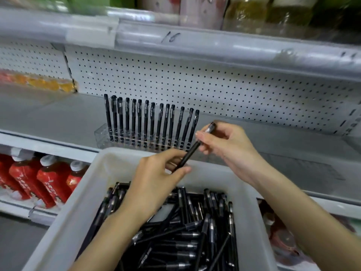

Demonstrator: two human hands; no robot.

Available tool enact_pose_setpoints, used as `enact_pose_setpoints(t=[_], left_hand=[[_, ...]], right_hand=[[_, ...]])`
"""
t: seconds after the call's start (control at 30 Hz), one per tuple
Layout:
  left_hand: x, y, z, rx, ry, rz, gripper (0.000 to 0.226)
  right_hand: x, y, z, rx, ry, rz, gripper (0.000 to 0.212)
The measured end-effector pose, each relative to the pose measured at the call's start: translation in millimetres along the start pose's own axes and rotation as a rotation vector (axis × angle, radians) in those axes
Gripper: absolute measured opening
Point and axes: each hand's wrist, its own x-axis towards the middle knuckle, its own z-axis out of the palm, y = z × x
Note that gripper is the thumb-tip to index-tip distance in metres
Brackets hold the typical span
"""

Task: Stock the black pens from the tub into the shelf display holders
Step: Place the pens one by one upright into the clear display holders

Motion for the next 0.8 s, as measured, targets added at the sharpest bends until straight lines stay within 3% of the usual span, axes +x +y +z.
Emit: enact_pose_setpoints(t=[0.2, 0.3, 0.43, 0.57, 0.8], left_hand=[[12, 12, -8, -0.148, -0.014, -0.050, 0.015], [19, 9, -14, 0.117, -0.019, 0.024, 0.014], [23, -6, -18, 0.571, -0.054, 0.135, 0.050], [20, -31, -8, 0.781, -0.118, 0.197, 0.071], [20, -47, 4, 0.934, -0.135, 0.249, 0.067]], right_hand=[[5, -11, -3, 0.167, -0.121, -0.001, 0.022], [12, -19, -11, 0.024, -0.038, -0.080, 0.015], [29, -36, -35, -0.238, 0.172, -0.212, 0.009], [45, -35, -45, -0.342, 0.190, -0.217, 0.012], [64, -16, -42, -0.410, 0.223, -0.238, 0.013]])
